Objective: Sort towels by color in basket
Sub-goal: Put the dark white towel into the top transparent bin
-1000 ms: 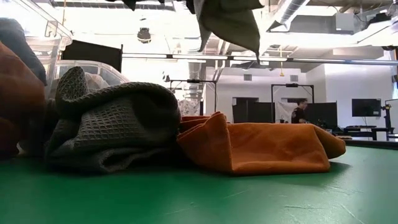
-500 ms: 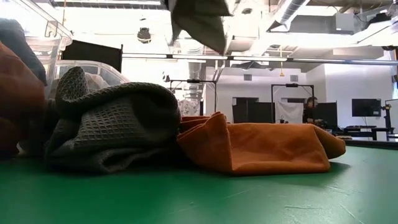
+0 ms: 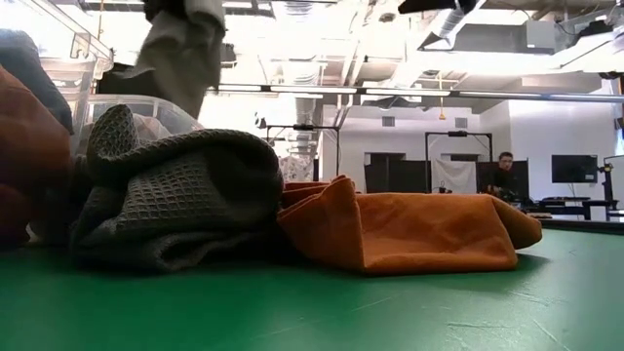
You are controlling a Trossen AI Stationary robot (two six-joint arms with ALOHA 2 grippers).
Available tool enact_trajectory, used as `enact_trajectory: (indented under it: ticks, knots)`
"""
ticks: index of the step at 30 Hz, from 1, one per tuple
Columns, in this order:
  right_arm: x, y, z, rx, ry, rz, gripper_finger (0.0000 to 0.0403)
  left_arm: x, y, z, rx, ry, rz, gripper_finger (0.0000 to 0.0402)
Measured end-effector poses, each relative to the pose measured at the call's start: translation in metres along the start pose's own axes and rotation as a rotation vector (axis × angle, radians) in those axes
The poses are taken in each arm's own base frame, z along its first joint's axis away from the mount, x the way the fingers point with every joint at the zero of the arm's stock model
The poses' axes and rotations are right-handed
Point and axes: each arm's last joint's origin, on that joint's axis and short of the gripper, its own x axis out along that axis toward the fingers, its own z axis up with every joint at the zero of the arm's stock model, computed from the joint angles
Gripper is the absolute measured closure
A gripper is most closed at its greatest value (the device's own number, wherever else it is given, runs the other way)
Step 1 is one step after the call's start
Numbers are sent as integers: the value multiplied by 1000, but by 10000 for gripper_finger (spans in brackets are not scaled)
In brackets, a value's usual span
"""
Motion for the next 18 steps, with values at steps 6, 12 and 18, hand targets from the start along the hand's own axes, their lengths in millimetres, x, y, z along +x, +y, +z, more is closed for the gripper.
enact_trajectory:
  ticks: [6, 12, 18]
  knots:
    - [-1, 2, 0, 20, -18, 10, 133, -1, -2, -13, -44, 150, -66, 386]
    - [2, 10, 1, 17, -47, 17, 133, 6, -3, -34, -57, 424, -40, 386]
    - [24, 23, -5, -34, -49, -14, 133, 36, -6, -44, 16, 670, 94, 385]
